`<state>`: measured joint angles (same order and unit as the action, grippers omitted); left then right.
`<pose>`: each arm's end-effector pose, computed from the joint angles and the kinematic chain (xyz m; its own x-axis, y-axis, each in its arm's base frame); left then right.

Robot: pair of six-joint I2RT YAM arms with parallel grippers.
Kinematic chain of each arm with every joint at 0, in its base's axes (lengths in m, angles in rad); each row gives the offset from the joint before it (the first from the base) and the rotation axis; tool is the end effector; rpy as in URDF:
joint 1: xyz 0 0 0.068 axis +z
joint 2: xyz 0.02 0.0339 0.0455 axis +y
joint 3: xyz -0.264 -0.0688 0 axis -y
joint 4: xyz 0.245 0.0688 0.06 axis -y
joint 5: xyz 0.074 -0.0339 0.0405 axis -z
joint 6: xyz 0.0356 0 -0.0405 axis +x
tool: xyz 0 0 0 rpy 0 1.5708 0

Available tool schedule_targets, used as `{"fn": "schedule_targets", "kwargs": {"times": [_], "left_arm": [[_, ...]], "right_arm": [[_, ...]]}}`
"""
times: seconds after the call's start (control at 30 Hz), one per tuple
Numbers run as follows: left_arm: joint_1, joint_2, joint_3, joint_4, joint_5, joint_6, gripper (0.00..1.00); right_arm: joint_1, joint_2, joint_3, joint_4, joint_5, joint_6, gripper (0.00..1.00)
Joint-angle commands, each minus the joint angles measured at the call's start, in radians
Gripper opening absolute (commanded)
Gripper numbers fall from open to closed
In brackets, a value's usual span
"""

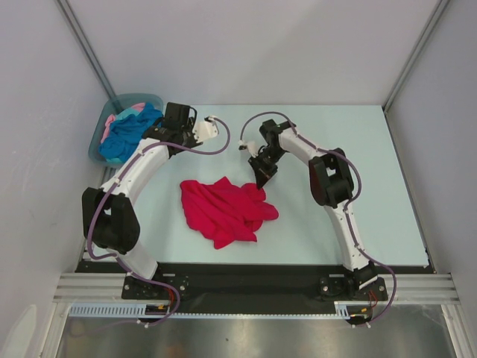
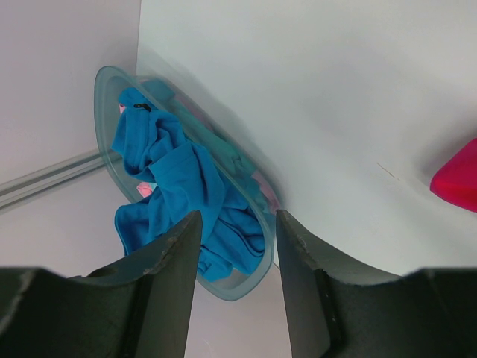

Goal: Fold and stack the t-shirts
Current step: Flatten the tshirt out

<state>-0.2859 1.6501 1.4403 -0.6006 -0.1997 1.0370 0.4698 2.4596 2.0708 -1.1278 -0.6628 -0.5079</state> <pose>0.3551 -0.0970 0.3054 -0.2287 0.9467 -0.2269 0.6723 0.3222 0.6665 0.4180 0.2368 0.1406 -0.5899 -0.7295 -0.3461 -0.7708 0.3811 0.5105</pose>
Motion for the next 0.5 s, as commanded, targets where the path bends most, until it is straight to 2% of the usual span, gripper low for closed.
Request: {"fn": "schedule_targets", "kwargs": {"times": [0.0,0.1,0.3,0.4,0.47], "left_arm": [[-0.001,-0.018,0.020,0.004,0.003,-0.020,0.50],[-0.001,-0.021,0.015,0.004,0.006,-0.023,0.50],[-0.002,-0.026,0.009,0.004,0.013,-0.028,0.50],[-0.002,-0.026,0.008,0.004,0.014,-0.025,0.49],[-0.002,-0.026,0.009,0.005,0.014,-0.026,0.50]], "right_arm": [[-0.068,-0.063,-0.020,0.244,0.481,0.014,0.00],[-0.129,-0.108,-0.015,0.354,0.618,-0.001,0.00],[-0.232,-0.165,-0.046,0.603,1.019,-0.108,0.00],[-0.275,-0.185,-0.130,0.814,1.162,-0.197,0.00],[-0.308,-0.189,-0.217,1.024,1.288,-0.322,0.00]]}}
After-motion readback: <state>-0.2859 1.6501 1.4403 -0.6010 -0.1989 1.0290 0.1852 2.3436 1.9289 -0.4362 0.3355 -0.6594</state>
